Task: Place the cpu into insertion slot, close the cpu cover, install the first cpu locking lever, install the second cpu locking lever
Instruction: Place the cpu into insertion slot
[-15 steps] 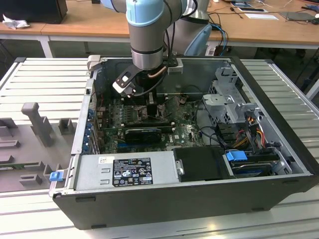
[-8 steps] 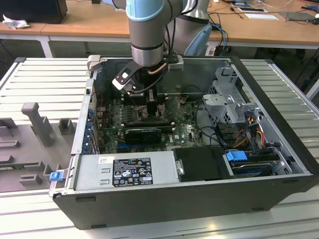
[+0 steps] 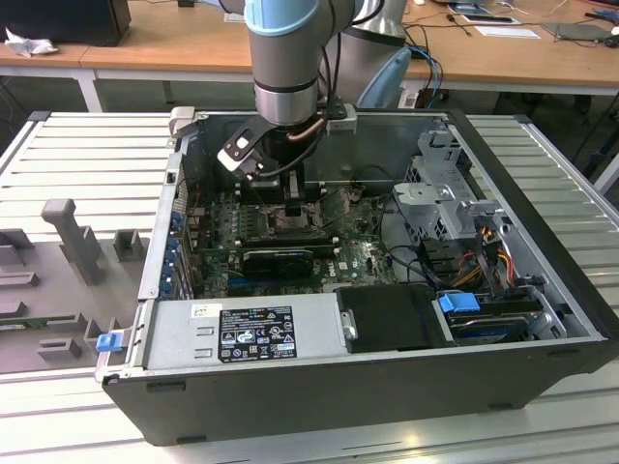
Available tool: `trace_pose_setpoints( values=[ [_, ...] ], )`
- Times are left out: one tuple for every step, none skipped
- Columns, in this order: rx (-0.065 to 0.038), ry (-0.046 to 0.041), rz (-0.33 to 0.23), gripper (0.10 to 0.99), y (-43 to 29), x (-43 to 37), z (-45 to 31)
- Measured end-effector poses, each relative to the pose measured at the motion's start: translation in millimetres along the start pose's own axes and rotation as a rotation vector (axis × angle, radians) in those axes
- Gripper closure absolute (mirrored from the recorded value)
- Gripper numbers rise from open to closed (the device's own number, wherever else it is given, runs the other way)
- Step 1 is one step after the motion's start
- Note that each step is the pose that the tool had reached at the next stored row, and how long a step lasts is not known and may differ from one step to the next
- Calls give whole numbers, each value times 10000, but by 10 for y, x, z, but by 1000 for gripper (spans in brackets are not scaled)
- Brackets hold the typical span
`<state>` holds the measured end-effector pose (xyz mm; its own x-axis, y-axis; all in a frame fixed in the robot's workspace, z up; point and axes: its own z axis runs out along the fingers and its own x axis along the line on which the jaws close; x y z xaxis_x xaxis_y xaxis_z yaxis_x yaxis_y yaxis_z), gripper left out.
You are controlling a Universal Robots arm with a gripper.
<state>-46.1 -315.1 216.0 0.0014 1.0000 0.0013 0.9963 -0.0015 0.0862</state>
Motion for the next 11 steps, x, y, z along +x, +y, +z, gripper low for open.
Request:
trace_pose_setpoints(
  values=[
    [0, 0, 0, 980, 0, 0, -5],
    [0, 0, 0, 980, 1, 0, -17],
    [0, 0, 0, 980, 2, 0, -27],
    [0, 0, 1, 980, 3, 0, -41],
    [0, 0, 1, 980, 5, 0, -54],
    [0, -1, 0, 980, 6, 0, -70],
    [1, -1, 0, 980, 7, 0, -80],
    [1, 0, 0, 980, 8, 0, -93],
    [1, 0, 0, 980, 9, 0, -106],
    [1, 0, 0, 980, 10, 0, -113],
    [1, 0, 0, 980, 10, 0, -118]
  ],
)
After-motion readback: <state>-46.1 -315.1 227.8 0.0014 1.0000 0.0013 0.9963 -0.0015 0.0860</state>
